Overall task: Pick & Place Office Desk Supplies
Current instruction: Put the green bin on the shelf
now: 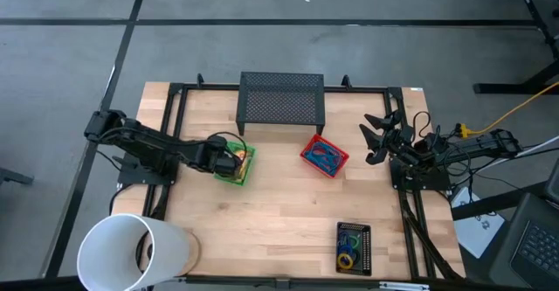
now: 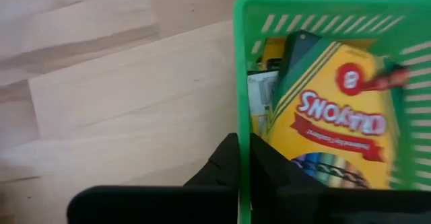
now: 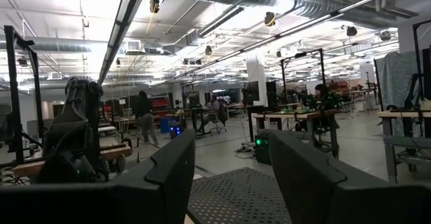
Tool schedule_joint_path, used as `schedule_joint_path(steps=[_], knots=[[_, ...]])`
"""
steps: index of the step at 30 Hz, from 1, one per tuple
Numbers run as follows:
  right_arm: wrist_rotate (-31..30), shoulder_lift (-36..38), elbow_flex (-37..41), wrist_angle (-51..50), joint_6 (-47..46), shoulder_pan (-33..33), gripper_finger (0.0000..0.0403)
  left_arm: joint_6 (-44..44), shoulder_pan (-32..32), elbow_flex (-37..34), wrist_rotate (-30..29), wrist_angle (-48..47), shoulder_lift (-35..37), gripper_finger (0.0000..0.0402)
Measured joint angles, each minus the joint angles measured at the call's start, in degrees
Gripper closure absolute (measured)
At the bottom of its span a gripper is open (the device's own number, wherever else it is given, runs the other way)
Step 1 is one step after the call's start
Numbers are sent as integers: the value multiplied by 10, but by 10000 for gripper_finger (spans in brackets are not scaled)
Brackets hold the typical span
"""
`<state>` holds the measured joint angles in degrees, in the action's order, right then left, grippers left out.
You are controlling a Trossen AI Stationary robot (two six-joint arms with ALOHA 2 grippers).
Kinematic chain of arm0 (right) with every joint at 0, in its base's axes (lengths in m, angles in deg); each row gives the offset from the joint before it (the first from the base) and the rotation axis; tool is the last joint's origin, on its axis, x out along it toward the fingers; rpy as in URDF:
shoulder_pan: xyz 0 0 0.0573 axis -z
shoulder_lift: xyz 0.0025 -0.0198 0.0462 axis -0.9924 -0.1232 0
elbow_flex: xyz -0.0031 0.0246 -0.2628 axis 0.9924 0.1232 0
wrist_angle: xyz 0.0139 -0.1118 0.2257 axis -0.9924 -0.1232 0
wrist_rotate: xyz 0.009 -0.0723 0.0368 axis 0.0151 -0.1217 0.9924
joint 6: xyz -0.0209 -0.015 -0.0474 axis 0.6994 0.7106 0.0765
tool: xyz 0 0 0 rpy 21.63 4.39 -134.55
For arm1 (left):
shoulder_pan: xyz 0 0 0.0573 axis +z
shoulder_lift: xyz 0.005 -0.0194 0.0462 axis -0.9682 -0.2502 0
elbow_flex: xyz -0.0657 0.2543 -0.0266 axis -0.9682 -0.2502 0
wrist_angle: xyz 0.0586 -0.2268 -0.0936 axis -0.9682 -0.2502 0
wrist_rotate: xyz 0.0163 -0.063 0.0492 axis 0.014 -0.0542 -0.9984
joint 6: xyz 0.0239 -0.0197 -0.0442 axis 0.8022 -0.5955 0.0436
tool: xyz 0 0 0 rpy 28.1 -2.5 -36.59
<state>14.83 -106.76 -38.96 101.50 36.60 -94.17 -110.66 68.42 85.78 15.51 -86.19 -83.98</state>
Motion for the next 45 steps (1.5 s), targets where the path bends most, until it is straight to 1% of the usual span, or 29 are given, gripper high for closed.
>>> schedule_joint_path(steps=[5,10,15,19,21,24,28,34,37,40,45], knots=[[0,0,0,0,0,0,214,32,0,43,-2,-15,17,398],[0,0,0,0,0,0,214,84,0,103,-9,-13,32,398],[0,0,0,0,0,0,214,119,0,163,-16,-32,33,398],[2,0,0,0,0,0,214,134,5,206,-41,-63,33,398],[2,0,0,0,0,0,214,150,20,231,-57,-80,33,398],[2,0,0,0,0,0,214,183,61,261,-69,-85,34,398],[2,0,0,2,0,0,214,229,142,289,-69,-66,36,398],[4,0,0,2,-3,0,214,297,262,301,-18,-18,36,398],[22,0,0,0,-24,0,214,318,312,301,5,-6,36,398],[44,0,0,0,-31,0,214,332,348,301,31,12,28,398],[47,0,0,0,-31,0,214,351,390,300,55,34,3,398]])
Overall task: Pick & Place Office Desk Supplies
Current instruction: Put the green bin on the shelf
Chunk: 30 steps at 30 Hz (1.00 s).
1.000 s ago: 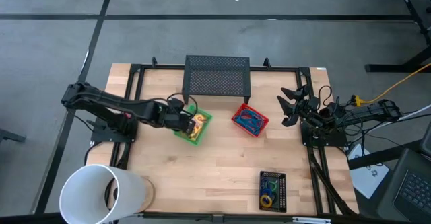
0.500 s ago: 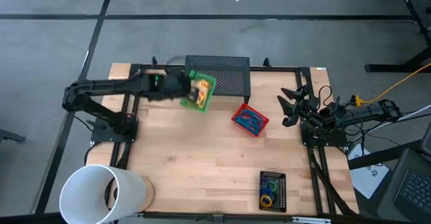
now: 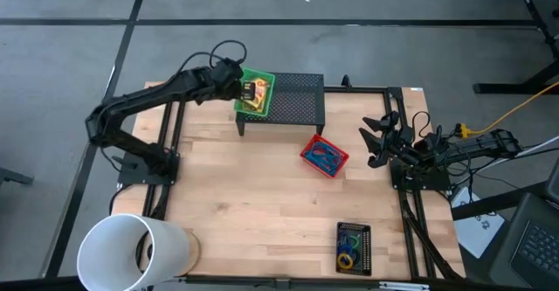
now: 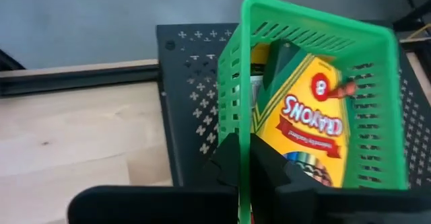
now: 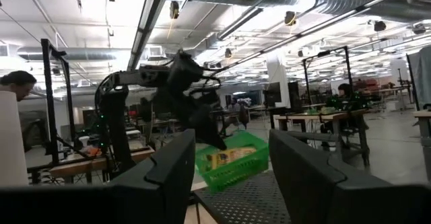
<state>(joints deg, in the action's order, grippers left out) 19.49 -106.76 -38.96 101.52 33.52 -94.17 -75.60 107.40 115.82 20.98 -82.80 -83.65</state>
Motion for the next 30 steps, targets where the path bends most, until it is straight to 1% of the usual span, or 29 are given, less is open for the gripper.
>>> schedule_joint_path(steps=[3,11,18,24,30], knots=[[0,0,0,0,0,0,214,7,19,0,23,9,-23,398],[-1,0,0,-5,-14,0,214,5,44,0,24,19,-63,398],[-2,0,0,-30,-15,0,214,-4,44,0,0,17,-64,398],[0,0,0,-33,-41,0,214,-14,44,0,-19,-2,-64,398],[0,0,0,-36,-45,0,214,-24,42,-18,-25,1,-61,398]])
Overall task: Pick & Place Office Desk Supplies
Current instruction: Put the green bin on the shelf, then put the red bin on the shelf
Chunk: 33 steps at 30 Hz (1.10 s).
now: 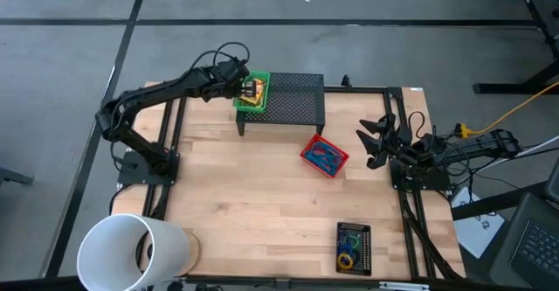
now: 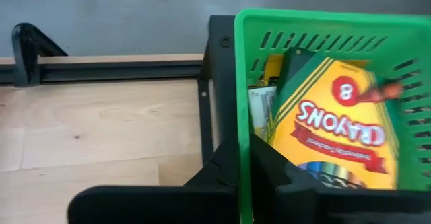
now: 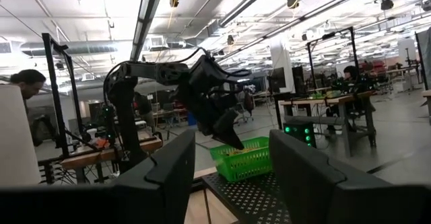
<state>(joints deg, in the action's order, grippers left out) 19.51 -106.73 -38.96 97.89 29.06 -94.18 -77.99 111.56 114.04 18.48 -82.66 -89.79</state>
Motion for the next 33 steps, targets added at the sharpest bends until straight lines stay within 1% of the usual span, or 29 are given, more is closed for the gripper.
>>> schedule_joint_path(steps=[4,9,15,24,29,33], knots=[[0,0,0,0,0,0,214,-4,-5,-1,2,7,0,393],[0,0,0,0,2,0,214,-4,-10,-3,7,22,-2,372],[0,0,0,0,3,0,214,5,-11,-3,14,34,-3,332],[0,0,0,0,5,0,214,21,-11,-1,7,34,0,256],[0,0,0,0,5,0,213,35,-11,-1,6,39,23,225],[0,0,0,0,6,0,213,49,-11,-1,4,39,59,213]])
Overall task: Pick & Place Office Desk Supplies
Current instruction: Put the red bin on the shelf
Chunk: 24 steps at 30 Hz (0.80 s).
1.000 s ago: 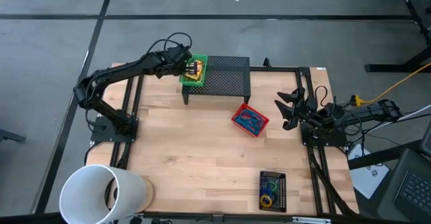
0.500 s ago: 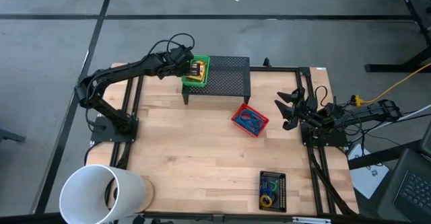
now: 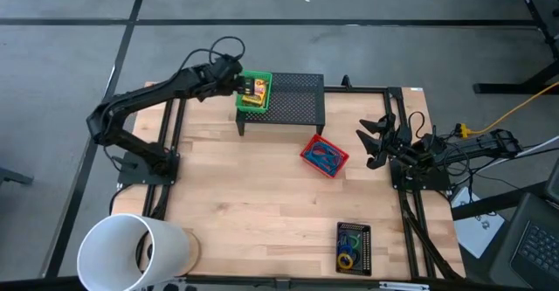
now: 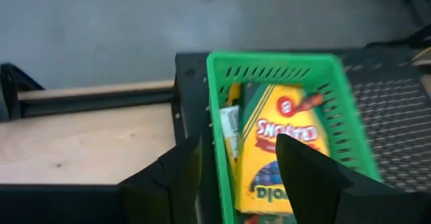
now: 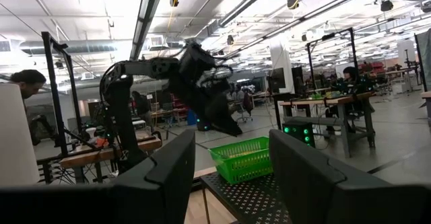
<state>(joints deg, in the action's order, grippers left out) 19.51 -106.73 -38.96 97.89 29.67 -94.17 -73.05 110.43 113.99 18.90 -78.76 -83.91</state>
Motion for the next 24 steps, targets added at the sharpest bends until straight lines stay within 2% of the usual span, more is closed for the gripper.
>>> schedule_joint_path(steps=[6,11,14,17,24], knots=[[0,0,0,0,1,0,213,57,-36,0,11,34,56,213],[-2,0,0,0,5,0,213,158,-114,0,96,146,82,222],[-2,0,0,-2,11,0,213,240,-187,1,123,204,81,229],[-2,0,0,-9,12,0,214,304,-265,1,107,233,65,234],[-2,0,0,-12,12,0,214,383,-397,15,-4,260,-10,237]])
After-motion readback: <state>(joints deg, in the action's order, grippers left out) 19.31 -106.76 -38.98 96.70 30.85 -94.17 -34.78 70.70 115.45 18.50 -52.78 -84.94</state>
